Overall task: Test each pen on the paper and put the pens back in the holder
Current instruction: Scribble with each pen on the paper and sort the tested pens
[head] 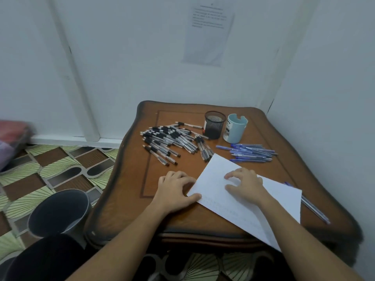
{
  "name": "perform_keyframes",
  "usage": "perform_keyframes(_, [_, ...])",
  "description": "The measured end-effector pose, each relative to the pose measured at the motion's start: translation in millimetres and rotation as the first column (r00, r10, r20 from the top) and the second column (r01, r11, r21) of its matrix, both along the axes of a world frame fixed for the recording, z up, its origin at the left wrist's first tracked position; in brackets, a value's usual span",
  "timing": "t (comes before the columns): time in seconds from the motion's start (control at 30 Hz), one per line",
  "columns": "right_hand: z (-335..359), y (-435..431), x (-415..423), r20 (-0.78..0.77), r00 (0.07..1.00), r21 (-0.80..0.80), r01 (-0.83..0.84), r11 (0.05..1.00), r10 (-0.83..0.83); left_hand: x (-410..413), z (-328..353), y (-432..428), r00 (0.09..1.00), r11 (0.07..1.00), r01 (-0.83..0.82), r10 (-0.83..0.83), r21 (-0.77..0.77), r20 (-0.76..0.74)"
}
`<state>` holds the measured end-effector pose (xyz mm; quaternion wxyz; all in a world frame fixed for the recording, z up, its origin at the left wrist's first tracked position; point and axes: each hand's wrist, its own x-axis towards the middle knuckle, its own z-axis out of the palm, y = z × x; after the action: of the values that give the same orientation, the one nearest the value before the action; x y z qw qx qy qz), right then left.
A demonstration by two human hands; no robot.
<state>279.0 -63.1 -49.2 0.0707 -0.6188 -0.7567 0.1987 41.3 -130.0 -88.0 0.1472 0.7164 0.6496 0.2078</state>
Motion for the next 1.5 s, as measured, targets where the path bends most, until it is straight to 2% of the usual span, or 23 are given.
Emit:
perform_keyframes(0.23, [-12.8, -18.1, -19.9, 0.067, 0.998, 0.116, -0.025, 0.993, 0.017, -22.3, -4.1, -0.6, 0.999, 0.999, -0.032, 0.030, 0.038, 0.040])
perform_keyframes(0.33, [-10.7, -9.2, -14.1, -0.063, 0.998, 0.105, -0.002, 0.995, 0.009, -31.9, -4.8, -0.7, 0.999, 0.999, -0.034, 0.032, 0.042, 0.028])
perform_keyframes(0.43, [-9.9, 13.3, -1.1, -0.220, 0.971, 0.100, 0.119, 0.988, -0.094, -34.2, -8.5, -2.5, 0.999, 0.998, -0.019, 0.017, 0.057, 0.039])
perform_keyframes(0.67, [-18.1, 77.1, 13.0, 0.002, 0.986, 0.125, 0.168, 0.978, -0.169, -34.2, -14.5, -6.0, 1.000, 0.996, -0.023, 0.021, 0.086, 0.018])
perform_keyframes(0.73, [-16.6, 80.8, 9.7, 0.014, 0.980, 0.147, 0.195, 0.970, -0.199, -35.1, -14.4, -6.9, 1.000, 0.995, -0.020, 0.018, 0.099, 0.023])
perform_keyframes(0.83, [-17.8, 74.1, 9.9, 0.036, 0.978, 0.253, 0.192, 0.948, -0.207, -36.0, -14.0, -8.3, 1.000, 0.995, -0.014, 0.013, 0.095, 0.013])
perform_keyframes(0.93, [-20.8, 65.2, 9.9, 0.154, 0.973, 0.401, 0.095, 0.911, -0.169, -36.7, -13.7, -8.4, 1.000, 0.997, -0.015, 0.014, 0.077, 0.014])
perform_keyframes(1.0, [-15.4, 61.8, 5.5, 0.046, 0.993, 0.436, 0.077, 0.897, -0.107, -37.6, -13.8, -8.5, 1.000, 0.997, -0.013, 0.011, 0.081, 0.023])
perform_keyframes(1.1, [-2.1, 51.0, -8.2, -0.258, 0.965, 0.319, 0.038, 0.947, 0.048, -37.9, -13.6, -8.2, 0.998, 0.996, -0.017, 0.013, 0.084, 0.054])
perform_keyframes(1.13, [1.2, 46.2, -13.0, -0.289, 0.953, 0.305, 0.003, 0.952, 0.089, -37.7, -13.4, -8.3, 0.998, 0.996, -0.018, 0.013, 0.086, 0.060])
perform_keyframes(1.23, [9.5, 37.1, -27.5, -0.248, 0.959, 0.315, -0.053, 0.947, 0.136, -37.5, -12.6, -9.3, 0.997, 0.996, -0.007, 0.000, 0.088, 0.071])
perform_keyframes(1.33, [16.7, 32.0, -44.0, -0.379, 0.920, 0.306, 0.021, 0.952, 0.101, -38.3, -11.3, -10.0, 0.998, 0.997, 0.009, -0.014, 0.076, 0.064])
perform_keyframes(1.43, [20.7, 28.4, -56.7, -0.634, 0.771, 0.258, 0.138, 0.956, 0.060, -38.3, -10.8, -9.7, 0.998, 0.997, 0.013, -0.018, 0.070, 0.065])
perform_keyframes(1.5, [25.8, 26.2, -63.6, -0.802, 0.596, 0.113, 0.195, 0.974, -0.026, -38.6, -11.1, -9.2, 0.998, 0.998, 0.014, -0.019, 0.068, 0.066])
